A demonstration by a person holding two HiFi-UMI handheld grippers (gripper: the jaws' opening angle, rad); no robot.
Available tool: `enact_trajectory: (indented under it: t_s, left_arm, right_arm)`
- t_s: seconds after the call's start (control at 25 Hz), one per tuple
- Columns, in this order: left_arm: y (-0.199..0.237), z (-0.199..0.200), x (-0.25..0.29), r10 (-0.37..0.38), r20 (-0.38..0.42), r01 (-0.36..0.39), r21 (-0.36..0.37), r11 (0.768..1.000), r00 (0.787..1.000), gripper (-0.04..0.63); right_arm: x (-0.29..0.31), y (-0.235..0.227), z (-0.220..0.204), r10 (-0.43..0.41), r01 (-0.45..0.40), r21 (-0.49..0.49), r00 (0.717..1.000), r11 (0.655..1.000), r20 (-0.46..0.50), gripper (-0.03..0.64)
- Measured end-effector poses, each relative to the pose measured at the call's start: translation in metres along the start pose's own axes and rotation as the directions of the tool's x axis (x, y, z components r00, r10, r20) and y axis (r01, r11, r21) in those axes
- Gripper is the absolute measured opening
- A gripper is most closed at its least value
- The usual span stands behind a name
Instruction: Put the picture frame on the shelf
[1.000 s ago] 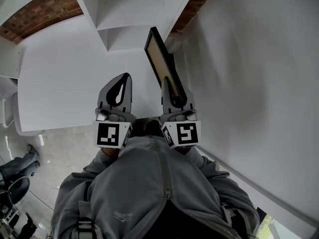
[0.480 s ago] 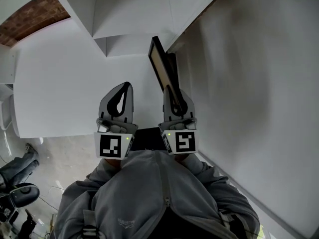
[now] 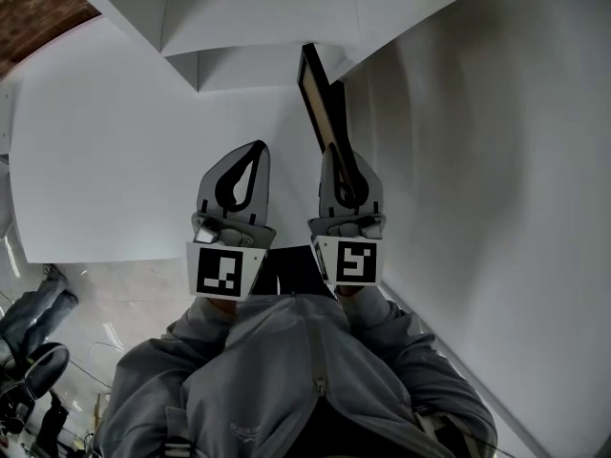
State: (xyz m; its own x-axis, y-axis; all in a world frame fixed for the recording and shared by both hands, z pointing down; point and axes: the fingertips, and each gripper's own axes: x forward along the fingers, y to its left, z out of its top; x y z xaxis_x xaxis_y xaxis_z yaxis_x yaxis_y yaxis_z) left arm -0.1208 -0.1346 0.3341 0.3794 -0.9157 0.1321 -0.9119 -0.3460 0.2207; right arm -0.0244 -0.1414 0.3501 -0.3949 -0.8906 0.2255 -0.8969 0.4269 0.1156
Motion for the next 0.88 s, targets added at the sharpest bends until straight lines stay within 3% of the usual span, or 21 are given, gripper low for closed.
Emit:
enact_trajectory:
  t_s: [0.4, 0.68, 0.88]
  left_arm:
    - [0.005, -0.017, 0.007, 0.018, -0.027, -0.019, -0.028, 0.999, 0.999, 0.006]
    - [0.008, -0.024, 0.01, 0.033, -0.017, -0.034, -0.03, 0.999, 0.999, 0.008]
    - [0.01, -0.024, 0.009, 0.034, -0.01, -0.034, -0.03, 0.999, 0.999, 0.006]
  right_arm:
    - [0.005, 0.0, -0.008, -0.029, 0.029, -0.06, 1.0, 0.998, 0.003, 0.032]
    - [0.015, -0.001, -0.013, -0.049, 0.05, -0.163, 0.999, 0.985, 0.01, 0.032]
    - [0.026, 0.004, -0.017, -0.061, 0.05, -0.28, 0.998, 0.959, -0.03, 0.032]
